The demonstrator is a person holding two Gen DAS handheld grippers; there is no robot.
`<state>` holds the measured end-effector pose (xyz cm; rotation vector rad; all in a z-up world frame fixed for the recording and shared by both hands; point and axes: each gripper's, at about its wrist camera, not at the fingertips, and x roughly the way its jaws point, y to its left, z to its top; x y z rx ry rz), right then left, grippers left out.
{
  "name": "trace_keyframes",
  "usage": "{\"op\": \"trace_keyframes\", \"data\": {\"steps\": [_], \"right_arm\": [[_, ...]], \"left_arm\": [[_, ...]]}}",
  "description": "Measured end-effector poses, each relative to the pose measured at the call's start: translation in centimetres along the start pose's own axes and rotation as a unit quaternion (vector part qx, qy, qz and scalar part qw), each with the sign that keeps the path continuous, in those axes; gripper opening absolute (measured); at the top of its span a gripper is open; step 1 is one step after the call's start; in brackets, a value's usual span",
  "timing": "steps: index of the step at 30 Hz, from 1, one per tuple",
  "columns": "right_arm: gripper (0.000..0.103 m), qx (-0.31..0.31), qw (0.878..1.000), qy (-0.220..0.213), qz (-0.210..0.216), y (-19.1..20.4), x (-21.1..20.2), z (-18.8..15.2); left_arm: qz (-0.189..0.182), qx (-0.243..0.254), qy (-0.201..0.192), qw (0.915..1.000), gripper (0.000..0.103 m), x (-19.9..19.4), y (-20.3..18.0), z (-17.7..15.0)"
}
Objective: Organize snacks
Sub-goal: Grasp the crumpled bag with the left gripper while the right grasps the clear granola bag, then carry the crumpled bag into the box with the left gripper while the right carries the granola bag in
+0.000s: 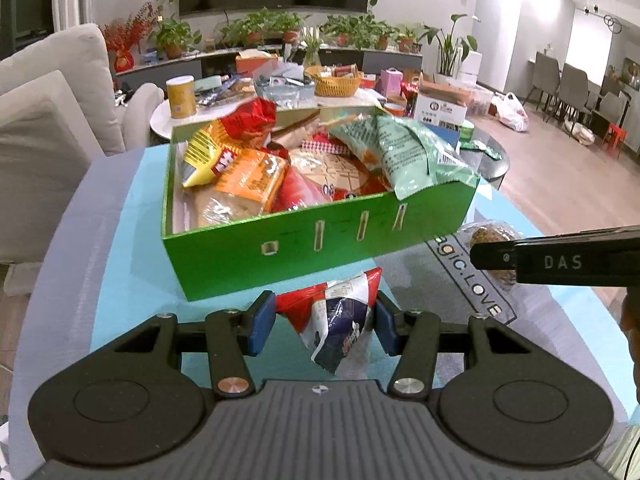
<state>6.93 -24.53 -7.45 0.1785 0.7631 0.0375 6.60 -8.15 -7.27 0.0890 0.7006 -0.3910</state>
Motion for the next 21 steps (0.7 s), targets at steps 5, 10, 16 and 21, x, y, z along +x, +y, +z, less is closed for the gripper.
{"op": "trace_keyframes", "data": {"steps": [5,10,16,21], "right_arm": [[0.046,-0.006,1.000,-0.022,0.013,0.8,-1.6,0.7],[0.046,-0.014,0.999,-0.041,0.022,1.8,-2.5,1.8],[0.046,-0.019,0.998,-0.060,0.027,2.6,-2.6,3.5],[0.046,-0.018,0.997,-0.069,0.030,2.9,-2.0,4.7]], "left_arm": [[-0.003,-0.008,-0.018,0.9998,0.049,-1.3,0.3,0.5],[-0.004,-0.008,-0.037,0.9993,0.049,-2.1,0.5,1.5],[-0.004,-0.006,-0.058,0.9983,0.049,-2.5,0.5,3.3],[0.000,-0.009,-0.075,0.9971,0.049,-2.3,0.9,5.1]]}}
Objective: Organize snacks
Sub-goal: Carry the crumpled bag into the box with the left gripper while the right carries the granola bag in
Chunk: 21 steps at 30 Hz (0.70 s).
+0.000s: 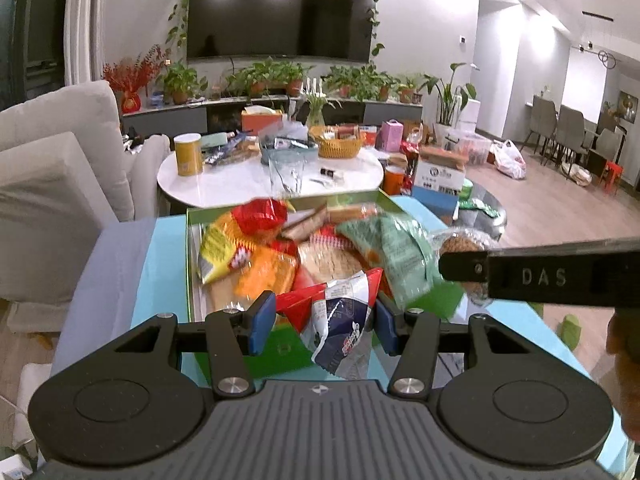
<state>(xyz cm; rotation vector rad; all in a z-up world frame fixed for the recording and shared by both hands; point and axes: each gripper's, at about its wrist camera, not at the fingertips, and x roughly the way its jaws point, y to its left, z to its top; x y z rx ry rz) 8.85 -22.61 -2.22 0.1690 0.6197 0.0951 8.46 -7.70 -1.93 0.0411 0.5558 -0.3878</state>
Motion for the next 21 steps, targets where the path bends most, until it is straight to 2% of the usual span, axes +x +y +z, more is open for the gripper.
{"op": "trace_keyframes", "data": {"steps": [9,21], "right_arm": [[0.046,0.010,1.000,-0.010,0.005,-0.1,1.4,1.6],[0.046,0.025,1.000,-0.003,0.005,-0.7,3.7,2.6]], "left_arm": [[0.008,-0.011,-0.006,0.9999,0.049,2.4,1.3,2.2],[0.009,-0.013,0.002,0.9999,0.049,5.1,1.4,3.3]]}}
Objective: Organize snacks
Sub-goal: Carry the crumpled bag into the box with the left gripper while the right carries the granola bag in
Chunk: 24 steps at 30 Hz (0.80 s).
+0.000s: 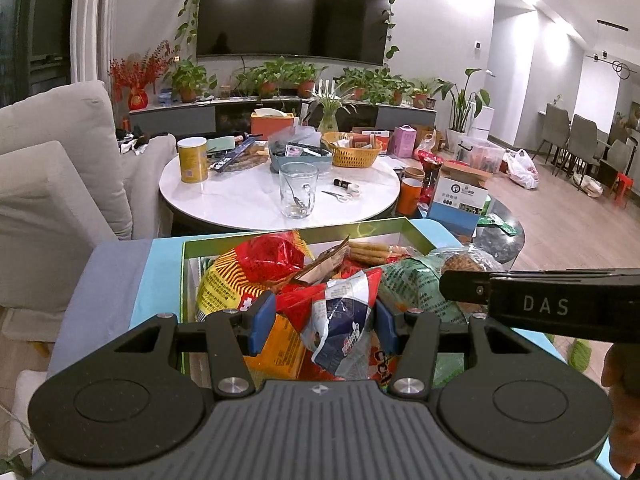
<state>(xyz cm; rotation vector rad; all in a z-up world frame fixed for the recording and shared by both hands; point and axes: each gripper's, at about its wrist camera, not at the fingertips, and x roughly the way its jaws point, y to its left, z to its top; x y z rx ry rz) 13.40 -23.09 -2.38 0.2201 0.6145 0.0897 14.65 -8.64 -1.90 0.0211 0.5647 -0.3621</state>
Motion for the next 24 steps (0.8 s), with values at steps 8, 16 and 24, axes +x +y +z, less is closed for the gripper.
{"op": "trace_keyframes", "data": {"steps": [8,16,24], "right_arm": [[0.046,0.012,1.000,0.004,0.000,-0.4,1.4,0.8],[0.046,0.017,1.000,0.014,0.001,-0.5,3.1,1.1],[0.048,0.037,0.999,0.007,-0.007,-0.6,4.3,1.9]], "left_arm": [[0.005,0.003,0.010,0.9999,0.049,2.3,-0.1,0.2],[0.011,-0.003,0.024,0.9997,0.049,4.2,0.3,0.1],[0.025,-0.022,0.042,0.9986,0.050,5.8,0.7,0.1]]}}
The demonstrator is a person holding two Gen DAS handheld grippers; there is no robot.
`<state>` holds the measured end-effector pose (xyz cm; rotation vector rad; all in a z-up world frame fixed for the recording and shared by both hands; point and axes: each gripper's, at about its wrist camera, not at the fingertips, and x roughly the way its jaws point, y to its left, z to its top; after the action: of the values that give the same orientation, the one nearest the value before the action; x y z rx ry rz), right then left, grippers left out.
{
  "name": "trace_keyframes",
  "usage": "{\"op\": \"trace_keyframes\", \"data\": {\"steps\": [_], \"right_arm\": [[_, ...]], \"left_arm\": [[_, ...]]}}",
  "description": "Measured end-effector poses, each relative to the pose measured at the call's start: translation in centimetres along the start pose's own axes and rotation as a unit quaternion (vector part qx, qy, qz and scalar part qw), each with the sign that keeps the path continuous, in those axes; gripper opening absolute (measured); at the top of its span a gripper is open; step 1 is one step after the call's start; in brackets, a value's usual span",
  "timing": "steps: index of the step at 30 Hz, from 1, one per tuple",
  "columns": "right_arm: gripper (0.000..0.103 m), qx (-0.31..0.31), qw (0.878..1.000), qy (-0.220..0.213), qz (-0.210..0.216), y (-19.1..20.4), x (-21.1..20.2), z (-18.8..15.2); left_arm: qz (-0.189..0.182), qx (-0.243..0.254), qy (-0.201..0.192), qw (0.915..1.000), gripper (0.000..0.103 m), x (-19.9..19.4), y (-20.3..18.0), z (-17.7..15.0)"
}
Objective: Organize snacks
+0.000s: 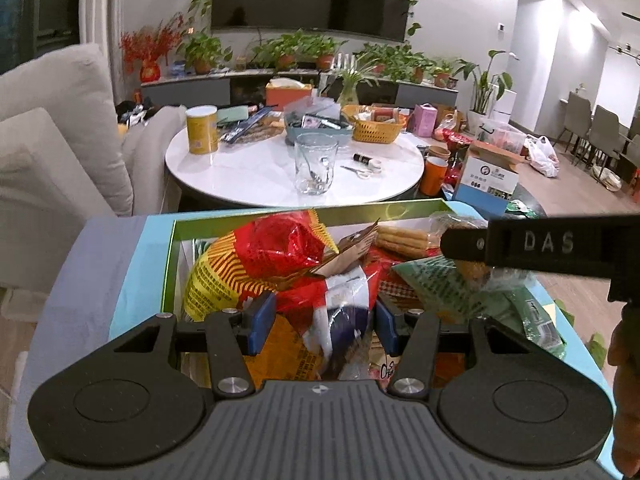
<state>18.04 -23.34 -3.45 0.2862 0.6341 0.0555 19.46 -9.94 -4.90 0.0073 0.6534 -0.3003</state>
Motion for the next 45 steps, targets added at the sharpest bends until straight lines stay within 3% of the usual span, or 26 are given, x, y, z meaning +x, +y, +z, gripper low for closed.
{"op": "trace_keyframes", "data": {"steps": [2,4,12,25,45], "right_arm": [[0.055,0.010,1.000,-0.002,-0.001,-0.1,0.1,0.0],[0.056,0.012,1.000,-0.004,-0.002,-0.1,0.0,-0.1],[0.062,0.030,0.999,-0.012,-0.005,-0.5,-1.7,-0.2],[0.068,0.027,0.999,-0.033,-0.006,-0.2,-7.1,-2.0],[0.068,-0.031,0.997,-0.069,0.003,1.6,-13.7,-6.7]], "left_arm": [[0.004,-0.007,0.004,1.0000,0.057,0.1,0.2,0.0],[0.008,-0.011,0.002,0.9999,0.062,0.0,0.4,0.1],[0.011,-0.014,-0.008,0.9998,0.063,-1.8,0.7,0.1],[0.020,-0.014,-0.046,0.9987,0.069,-8.1,0.2,-1.0],[0.043,-0.011,-0.067,0.9968,0.071,-16.1,-1.0,-6.4]]}}
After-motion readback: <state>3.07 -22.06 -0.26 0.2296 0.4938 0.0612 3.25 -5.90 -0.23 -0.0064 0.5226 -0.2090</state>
